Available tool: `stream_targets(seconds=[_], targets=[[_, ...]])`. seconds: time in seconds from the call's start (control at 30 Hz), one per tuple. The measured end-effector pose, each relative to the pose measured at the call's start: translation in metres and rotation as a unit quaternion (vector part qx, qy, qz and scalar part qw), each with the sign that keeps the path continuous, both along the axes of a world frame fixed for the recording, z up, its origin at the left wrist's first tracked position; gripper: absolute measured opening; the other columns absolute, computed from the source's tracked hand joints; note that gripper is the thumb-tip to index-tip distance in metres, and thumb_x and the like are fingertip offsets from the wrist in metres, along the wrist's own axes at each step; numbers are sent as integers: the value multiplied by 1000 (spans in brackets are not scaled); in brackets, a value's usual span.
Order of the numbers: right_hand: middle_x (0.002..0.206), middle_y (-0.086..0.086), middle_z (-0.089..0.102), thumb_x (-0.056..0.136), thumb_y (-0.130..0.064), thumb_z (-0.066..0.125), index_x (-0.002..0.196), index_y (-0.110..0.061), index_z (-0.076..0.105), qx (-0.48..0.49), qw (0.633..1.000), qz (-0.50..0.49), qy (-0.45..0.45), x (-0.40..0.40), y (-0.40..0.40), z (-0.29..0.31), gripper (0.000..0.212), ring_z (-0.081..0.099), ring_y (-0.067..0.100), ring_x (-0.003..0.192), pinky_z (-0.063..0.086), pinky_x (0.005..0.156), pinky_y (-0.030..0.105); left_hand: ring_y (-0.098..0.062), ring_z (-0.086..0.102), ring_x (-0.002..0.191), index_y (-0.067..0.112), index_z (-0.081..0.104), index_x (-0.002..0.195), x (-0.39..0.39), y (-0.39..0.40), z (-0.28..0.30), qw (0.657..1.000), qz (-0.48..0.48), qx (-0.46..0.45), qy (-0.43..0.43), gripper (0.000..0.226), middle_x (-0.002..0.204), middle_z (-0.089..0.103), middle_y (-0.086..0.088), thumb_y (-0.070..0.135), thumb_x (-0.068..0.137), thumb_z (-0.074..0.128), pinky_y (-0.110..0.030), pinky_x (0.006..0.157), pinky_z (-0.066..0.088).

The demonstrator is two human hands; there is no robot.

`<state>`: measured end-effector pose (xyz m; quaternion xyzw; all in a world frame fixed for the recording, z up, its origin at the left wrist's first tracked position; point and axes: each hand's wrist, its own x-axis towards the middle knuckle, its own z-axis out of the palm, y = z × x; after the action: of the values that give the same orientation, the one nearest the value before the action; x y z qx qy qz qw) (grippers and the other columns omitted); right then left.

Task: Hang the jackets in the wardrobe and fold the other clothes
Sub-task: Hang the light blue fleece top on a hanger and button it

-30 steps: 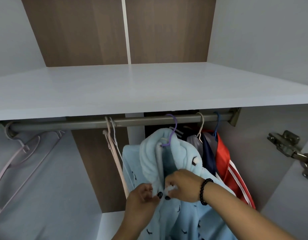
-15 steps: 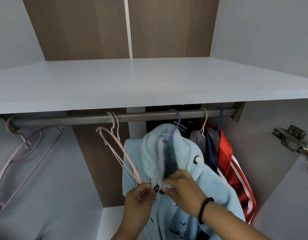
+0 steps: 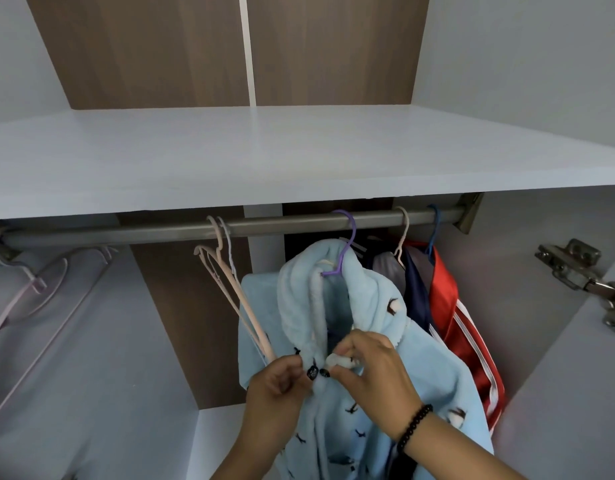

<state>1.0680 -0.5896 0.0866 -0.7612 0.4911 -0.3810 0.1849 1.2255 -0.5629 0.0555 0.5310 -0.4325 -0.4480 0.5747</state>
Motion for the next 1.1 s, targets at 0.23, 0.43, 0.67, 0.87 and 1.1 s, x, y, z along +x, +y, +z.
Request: stream_targets(seconds=[0.23,0.43,0.67,0.87,1.1], targets=[[69,-19,64,58,-4,89,64,-19,71,-26,992,34,-117,-6,-1,-5,24,57,0,83,42,84,16,-17,44,71,7,65,70,11,-3,12,995,-97,22,-28,31,68,49,-5,-21,81,58,-28,67,38],[87,-13,65,64,-14,84,78,-25,73,-53,983,79,-156,-9,-2,-4,21,60,4,84,45,84,18,-7,48,65,4,63,72,10,-3,22,986,-162,32,-37,30,63,51,3,-23,82,54,-20,62,43],[77,-3,63,69,-23,79,76,-16,75,-102,981,84,-143,-8,2,-2,10,58,11,80,45,80,24,-6,51,63,2,65,76,14,-2,33,979,-199,48,-19,26,64,55,2,-21,82,55,-21,62,45],[82,-5,62,76,-27,77,86,-14,76,-151,975,82,-144,-5,5,1,17,57,10,83,45,81,19,-12,53,72,0,67,83,16,4,39,974,-222,25,43,5,74,58,-5,-4,82,66,-24,67,45],[96,-11,57,91,-25,61,110,-19,72,-213,972,68,-72,-4,9,3,23,54,9,93,41,88,20,-12,60,72,-5,69,99,16,8,37,977,-197,31,73,15,83,67,-9,-5,85,66,-24,66,50]])
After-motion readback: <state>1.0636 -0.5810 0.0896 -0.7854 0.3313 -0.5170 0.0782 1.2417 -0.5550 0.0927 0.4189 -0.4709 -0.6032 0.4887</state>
